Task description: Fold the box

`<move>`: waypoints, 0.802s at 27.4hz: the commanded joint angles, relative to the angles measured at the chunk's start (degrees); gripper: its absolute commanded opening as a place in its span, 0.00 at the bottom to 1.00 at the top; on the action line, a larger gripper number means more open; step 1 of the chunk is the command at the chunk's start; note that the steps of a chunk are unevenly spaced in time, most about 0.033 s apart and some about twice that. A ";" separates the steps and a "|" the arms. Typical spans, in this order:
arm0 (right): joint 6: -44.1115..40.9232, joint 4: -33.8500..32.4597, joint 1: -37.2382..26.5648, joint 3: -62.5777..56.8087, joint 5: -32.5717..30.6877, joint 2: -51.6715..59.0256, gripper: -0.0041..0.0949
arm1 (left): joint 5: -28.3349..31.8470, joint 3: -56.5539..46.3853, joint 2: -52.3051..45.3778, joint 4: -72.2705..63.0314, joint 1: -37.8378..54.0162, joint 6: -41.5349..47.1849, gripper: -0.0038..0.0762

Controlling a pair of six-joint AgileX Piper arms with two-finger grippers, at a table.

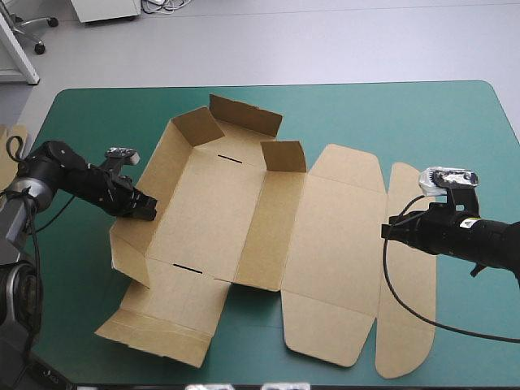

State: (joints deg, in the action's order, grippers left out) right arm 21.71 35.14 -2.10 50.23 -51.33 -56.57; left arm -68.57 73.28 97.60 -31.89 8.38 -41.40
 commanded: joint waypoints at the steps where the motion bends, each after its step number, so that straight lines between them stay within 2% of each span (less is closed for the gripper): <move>1: 0.03 1.47 0.92 1.92 1.33 0.49 0.01 | -5.36 6.51 -2.50 4.18 -4.07 2.84 0.03; 4: 0.03 1.47 1.06 1.92 1.44 0.49 0.01 | -5.36 13.15 -2.50 9.94 -10.89 5.06 0.03; 9: -0.08 1.47 1.06 1.92 1.44 0.49 0.01 | -5.36 18.33 -2.50 18.69 -19.27 7.24 0.03; 16: -0.40 1.47 1.06 1.92 1.66 0.49 0.01 | -4.27 20.69 -2.50 29.74 -29.14 9.08 0.03; 22: -0.40 1.58 1.06 1.92 1.80 0.49 0.01 | -0.44 21.06 -2.69 39.56 -34.16 10.57 0.03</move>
State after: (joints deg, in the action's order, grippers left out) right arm 21.06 35.09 -1.24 50.23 -51.57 -56.57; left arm -70.69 92.21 97.60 2.86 -24.26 -31.28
